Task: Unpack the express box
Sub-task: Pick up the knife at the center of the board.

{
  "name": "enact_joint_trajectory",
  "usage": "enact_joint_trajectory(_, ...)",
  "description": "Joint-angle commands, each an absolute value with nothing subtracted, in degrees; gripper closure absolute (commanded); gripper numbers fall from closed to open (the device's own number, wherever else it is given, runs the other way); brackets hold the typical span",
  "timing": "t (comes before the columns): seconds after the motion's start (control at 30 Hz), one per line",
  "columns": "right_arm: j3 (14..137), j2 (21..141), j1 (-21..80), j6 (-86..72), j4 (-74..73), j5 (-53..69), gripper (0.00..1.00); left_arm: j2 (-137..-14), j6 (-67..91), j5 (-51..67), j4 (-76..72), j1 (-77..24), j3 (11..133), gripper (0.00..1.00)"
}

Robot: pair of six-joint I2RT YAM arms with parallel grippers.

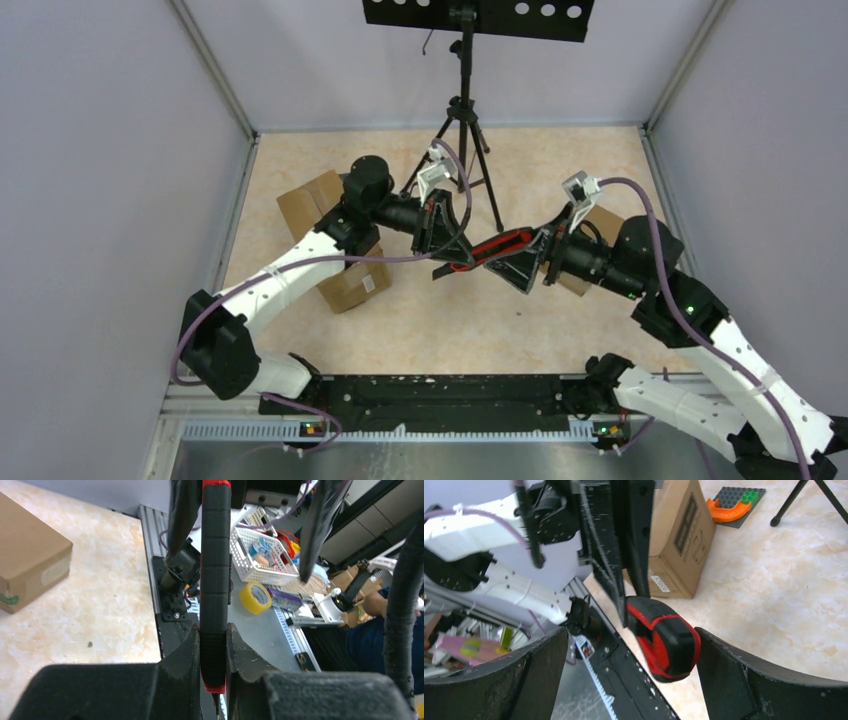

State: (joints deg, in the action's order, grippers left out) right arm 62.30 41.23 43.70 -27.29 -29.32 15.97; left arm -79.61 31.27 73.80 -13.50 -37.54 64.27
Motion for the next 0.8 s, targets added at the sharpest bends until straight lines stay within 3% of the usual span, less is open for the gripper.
enact_joint_trajectory(0.0, 56.24, 40.68, 43.58, -35.10, -10.55, 9.19, 0.11, -78.42, 40.52, 69.76, -25.76, -37.27, 66.07, 1.00)
enact_joint_trajectory(0.23, 50.37, 42.94, 43.59, -40.31, 8.13, 4.84, 0.31, -79.49, 47.30, 66.81, -32.65, -37.18, 65.98, 1.00)
enact_joint_trajectory(0.33, 49.59, 43.93, 43.60, -40.64, 11.24, 4.28, 0.47, -79.74, 47.58, 65.93, -32.35, -37.18, 65.92, 1.00)
enact_joint_trajectory(0.57, 50.11, 45.73, 43.55, -41.43, 11.93, 3.26, 1.00, -80.64, 50.23, 65.51, -34.43, -37.10, 65.73, 0.99)
enact_joint_trajectory(0.67, 51.33, 45.71, 43.60, -40.54, 10.41, 2.28, 1.00, -80.78, 50.58, 67.16, -34.59, -36.92, 65.05, 0.67)
enact_joint_trajectory(0.7, 51.88, 45.77, 43.64, -40.06, 9.65, 2.14, 1.00, -80.65, 50.80, 67.62, -34.96, -36.96, 64.59, 0.60)
enact_joint_trajectory(0.77, 53.23, 45.83, 43.59, -39.26, 8.70, 2.35, 1.00, -80.19, 51.76, 68.80, -36.75, -36.91, 63.70, 0.56)
